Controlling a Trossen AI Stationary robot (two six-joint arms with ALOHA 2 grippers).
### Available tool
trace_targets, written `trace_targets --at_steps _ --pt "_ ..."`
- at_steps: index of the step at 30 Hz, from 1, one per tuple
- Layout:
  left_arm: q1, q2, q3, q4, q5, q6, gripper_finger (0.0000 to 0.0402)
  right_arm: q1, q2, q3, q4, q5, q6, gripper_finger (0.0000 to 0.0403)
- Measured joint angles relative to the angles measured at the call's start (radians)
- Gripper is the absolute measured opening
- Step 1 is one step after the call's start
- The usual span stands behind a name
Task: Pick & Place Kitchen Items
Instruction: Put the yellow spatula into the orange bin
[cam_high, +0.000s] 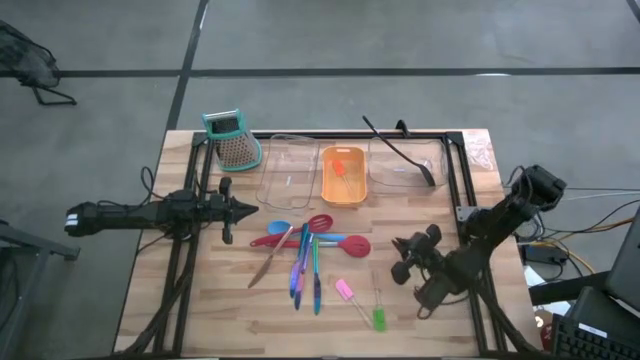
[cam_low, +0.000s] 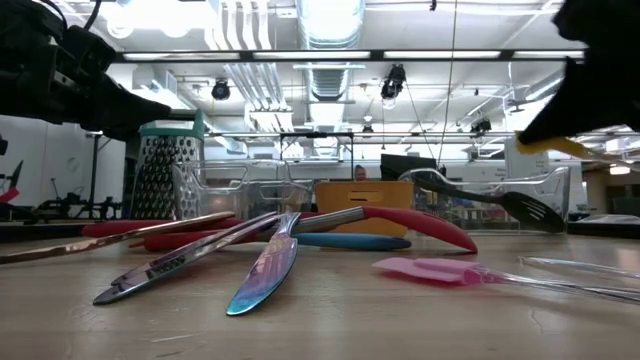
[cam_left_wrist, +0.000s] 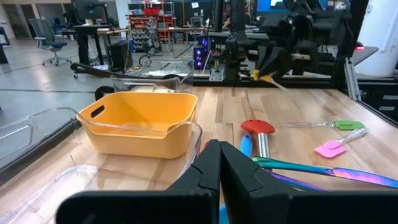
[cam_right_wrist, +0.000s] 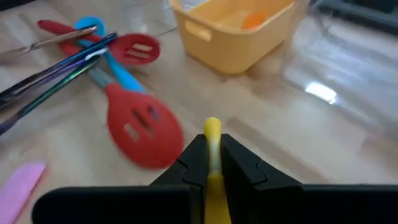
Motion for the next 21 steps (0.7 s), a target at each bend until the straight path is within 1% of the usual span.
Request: trace_targets --at_steps 5,9,12,16,19,21 --pt "0.0 0.0 0.0 0.0 0.0 0.0 0.0005 -0.138 -0.082 0.035 0.003 0.0 -0.147 0.0022" --pt "0.0 0.0 0.0 -0.001 0.0 0.0 0.0005 -0.274 -0.134 0.063 0.073 -0.001 -0.3 0.0022" --pt "0.0 0.0 0.0 -0.001 0.0 0.0 0.0005 -0.382 -0.152 0.077 0.22 -0.032 -0.508 0.0022" --pt "0.0 0.0 0.0 -0.002 0.0 0.0 0.0005 -0.522 -0.148 0.094 0.498 -0.115 -0.795 0.0021" --pt "0.0 0.0 0.0 -0.002 0.0 0.0 0.0005 -0.626 -0.136 0.12 0.631 -0.196 -0.925 0.0021" --pt "0.0 0.0 0.0 -0.006 0.0 0.0 0.0005 -0.686 -0.123 0.143 0.681 -0.24 -0.979 0.0021"
